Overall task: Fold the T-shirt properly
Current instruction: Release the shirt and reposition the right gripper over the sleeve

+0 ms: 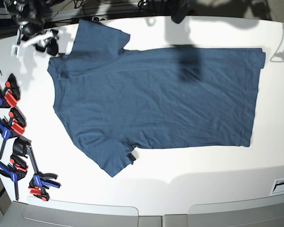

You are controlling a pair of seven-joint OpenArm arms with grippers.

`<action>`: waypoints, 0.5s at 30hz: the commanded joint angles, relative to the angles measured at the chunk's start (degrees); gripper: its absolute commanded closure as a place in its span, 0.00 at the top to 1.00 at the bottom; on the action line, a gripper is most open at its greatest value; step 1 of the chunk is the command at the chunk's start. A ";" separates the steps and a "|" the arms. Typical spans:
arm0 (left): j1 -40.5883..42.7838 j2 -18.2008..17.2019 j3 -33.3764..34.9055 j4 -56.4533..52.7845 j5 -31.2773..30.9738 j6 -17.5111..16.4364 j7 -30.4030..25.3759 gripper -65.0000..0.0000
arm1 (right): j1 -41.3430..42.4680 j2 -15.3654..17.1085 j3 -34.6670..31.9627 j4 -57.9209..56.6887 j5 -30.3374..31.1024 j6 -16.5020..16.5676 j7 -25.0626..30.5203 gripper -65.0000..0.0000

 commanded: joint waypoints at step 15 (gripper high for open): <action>0.02 -1.22 -0.59 0.81 -0.33 0.74 -2.47 0.23 | -3.50 -4.37 0.31 -3.76 4.72 0.42 2.62 0.48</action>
